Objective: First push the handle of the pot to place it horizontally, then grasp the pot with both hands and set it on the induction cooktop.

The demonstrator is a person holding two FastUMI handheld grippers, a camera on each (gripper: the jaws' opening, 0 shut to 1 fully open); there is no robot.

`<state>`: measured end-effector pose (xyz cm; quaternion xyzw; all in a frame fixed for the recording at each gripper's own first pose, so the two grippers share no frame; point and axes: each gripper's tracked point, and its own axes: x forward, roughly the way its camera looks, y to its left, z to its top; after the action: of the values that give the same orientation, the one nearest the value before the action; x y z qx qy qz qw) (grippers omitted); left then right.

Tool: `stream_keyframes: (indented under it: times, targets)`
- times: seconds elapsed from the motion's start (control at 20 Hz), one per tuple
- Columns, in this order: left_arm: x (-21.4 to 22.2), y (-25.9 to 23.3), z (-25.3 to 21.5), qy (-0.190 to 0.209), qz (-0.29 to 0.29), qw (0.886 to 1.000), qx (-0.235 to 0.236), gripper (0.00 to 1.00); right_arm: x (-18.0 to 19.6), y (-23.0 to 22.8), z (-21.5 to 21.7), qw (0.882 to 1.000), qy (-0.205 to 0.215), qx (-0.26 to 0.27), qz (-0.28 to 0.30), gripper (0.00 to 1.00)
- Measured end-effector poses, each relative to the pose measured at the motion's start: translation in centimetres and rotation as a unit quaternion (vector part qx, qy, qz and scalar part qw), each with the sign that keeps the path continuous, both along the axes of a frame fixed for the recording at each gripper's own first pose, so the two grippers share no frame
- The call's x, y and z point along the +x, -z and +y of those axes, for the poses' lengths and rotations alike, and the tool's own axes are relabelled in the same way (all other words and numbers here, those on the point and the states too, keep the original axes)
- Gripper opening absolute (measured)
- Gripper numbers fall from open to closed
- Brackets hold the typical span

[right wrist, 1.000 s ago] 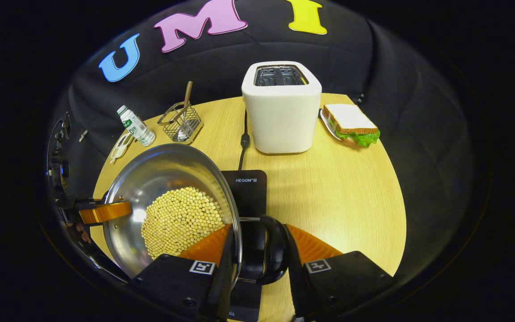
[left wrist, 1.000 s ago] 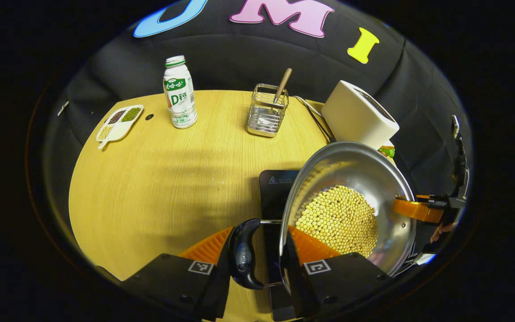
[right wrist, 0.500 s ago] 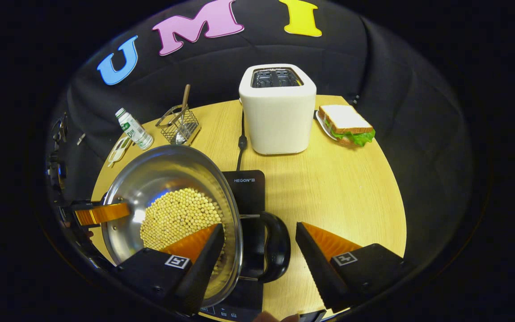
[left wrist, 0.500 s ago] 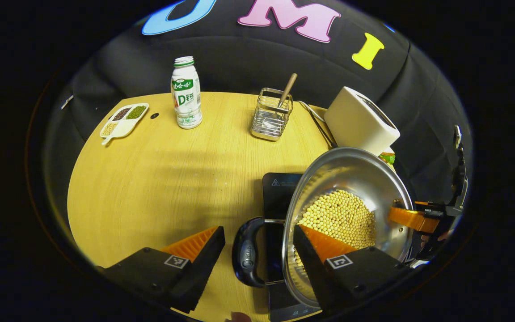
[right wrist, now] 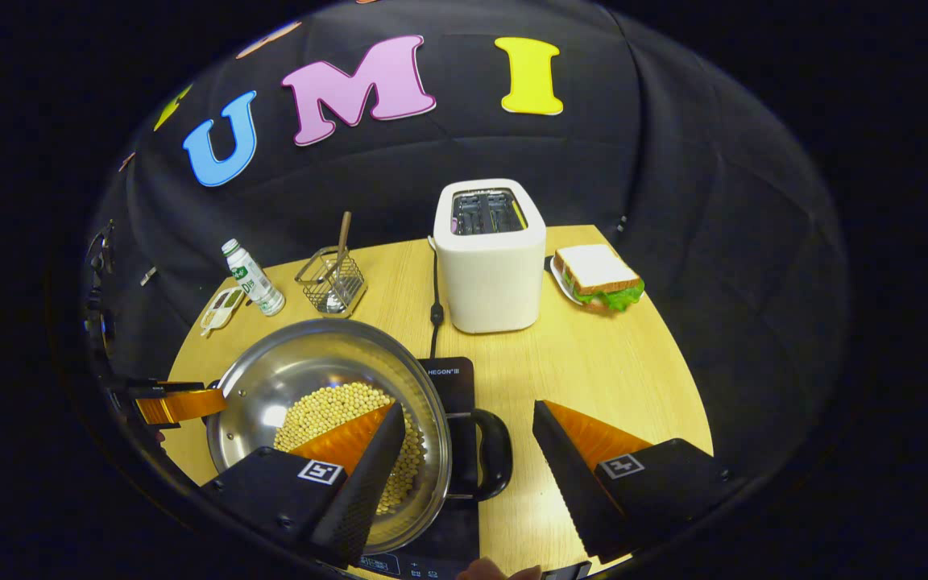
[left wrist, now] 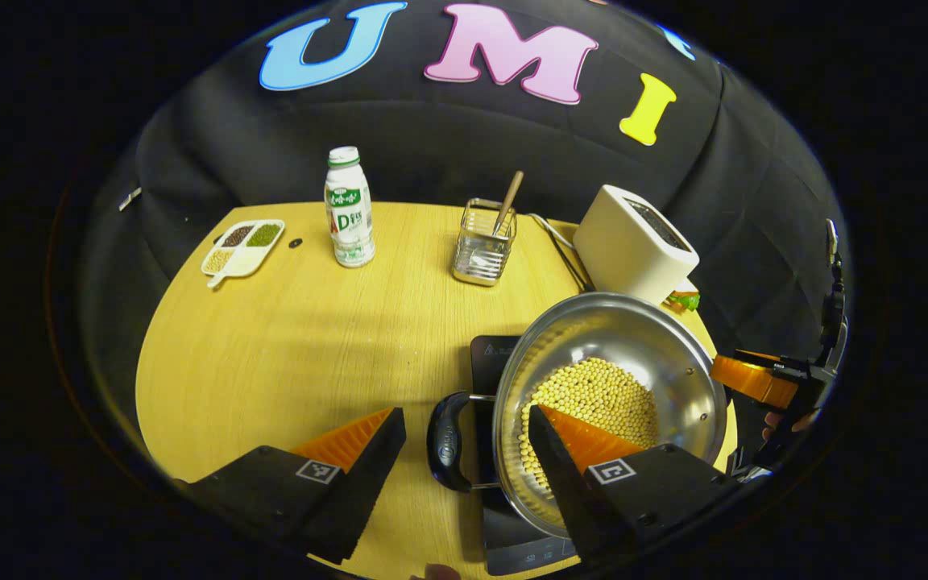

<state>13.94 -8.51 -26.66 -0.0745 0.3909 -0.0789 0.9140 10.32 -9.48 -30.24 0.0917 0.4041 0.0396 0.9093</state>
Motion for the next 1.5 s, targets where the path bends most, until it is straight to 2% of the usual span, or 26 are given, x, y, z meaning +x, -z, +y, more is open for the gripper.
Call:
stream_keyframes:
  times: [0.2, 0.4, 0.85, 1.05, 1.3, 1.5]
  targets:
    - [-1.0, -4.8, -0.3, -0.017, -0.064, 0.998, -0.017, 0.95, 0.2, -5.4, -1.3, 0.997, 0.002, -0.035, -0.074, 0.99]
    - [-2.1, -10.5, 0.2, -0.033, -0.143, 0.989, -0.021, 0.95, -0.1, -12.2, -2.4, 0.987, 0.02, -0.047, -0.151, 0.99]
    - [-5.6, -20.5, 3.4, -0.075, -0.269, 0.96, 0.0, 0.95, -2.4, -24.5, -4.0, 0.951, 0.055, -0.052, -0.299, 0.98]
    - [-7.0, -24.0, 4.7, -0.083, -0.31, 0.947, 0.008, 0.95, -3.3, -28.4, -3.9, 0.933, 0.063, -0.055, -0.35, 0.98]
    - [-8.3, -27.4, 5.7, -0.091, -0.351, 0.932, 0.01, 0.95, -4.6, -31.6, -3.8, 0.917, 0.073, -0.057, -0.388, 0.98]
    - [-9.2, -28.8, 6.9, -0.093, -0.374, 0.921, 0.047, 0.95, -5.0, -32.1, -3.2, 0.913, 0.079, -0.057, -0.396, 0.98]
